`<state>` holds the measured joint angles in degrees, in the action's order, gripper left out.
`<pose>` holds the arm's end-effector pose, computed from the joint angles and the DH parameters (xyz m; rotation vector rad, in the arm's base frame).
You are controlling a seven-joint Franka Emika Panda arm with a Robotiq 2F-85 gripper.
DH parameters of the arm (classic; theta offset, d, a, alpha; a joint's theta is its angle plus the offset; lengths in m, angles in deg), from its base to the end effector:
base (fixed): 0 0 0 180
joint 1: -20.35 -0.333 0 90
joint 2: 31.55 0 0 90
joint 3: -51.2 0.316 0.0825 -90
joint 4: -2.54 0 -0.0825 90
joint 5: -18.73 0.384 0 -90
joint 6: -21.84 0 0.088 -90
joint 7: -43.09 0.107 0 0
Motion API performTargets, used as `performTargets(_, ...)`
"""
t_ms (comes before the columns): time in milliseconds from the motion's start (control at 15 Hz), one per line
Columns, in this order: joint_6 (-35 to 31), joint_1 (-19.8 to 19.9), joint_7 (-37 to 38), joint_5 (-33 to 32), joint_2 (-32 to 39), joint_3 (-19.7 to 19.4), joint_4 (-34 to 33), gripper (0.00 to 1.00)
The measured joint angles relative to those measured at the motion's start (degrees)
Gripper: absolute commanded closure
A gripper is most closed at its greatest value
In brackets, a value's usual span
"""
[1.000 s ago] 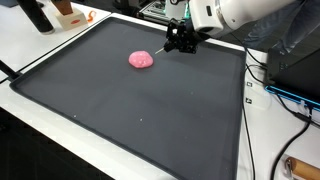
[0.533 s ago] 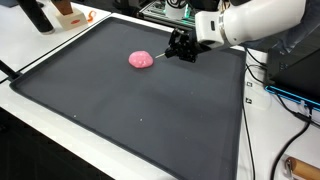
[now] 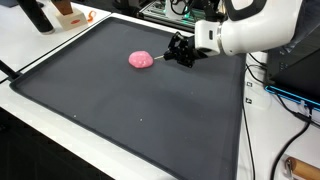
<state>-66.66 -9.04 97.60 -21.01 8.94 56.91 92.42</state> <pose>0.5540 0.2953 0.2120 2.2262 -0.0963 -0.0853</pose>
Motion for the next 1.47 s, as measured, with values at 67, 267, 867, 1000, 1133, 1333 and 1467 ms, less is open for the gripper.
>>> performTargets(67, 0.3, -0.1, 0.4, -0.1, 0.4, -0.1, -0.3, 0.97)
performTargets(267, 0.9, -0.1, 0.7, -0.1, 1.3, -0.2, -1.4, 0.97)
performTargets(867, 1.0, 1.0, 0.3, -0.1, 1.3, -1.0, -2.7, 0.97)
performTargets(1000, 0.9, 1.5, -0.3, -0.1, 1.0, -1.0, -2.7, 0.97)
performTargets(1133, 0.8, 2.2, -1.3, 0.0, 0.5, -1.0, -2.7, 0.97)
performTargets(1333, 0.3, 3.5, -4.3, 0.4, -0.8, -0.8, -2.6, 0.97)
performTargets(1467, -0.1, 4.4, -6.9, 0.8, -1.9, -0.7, -2.4, 0.97)
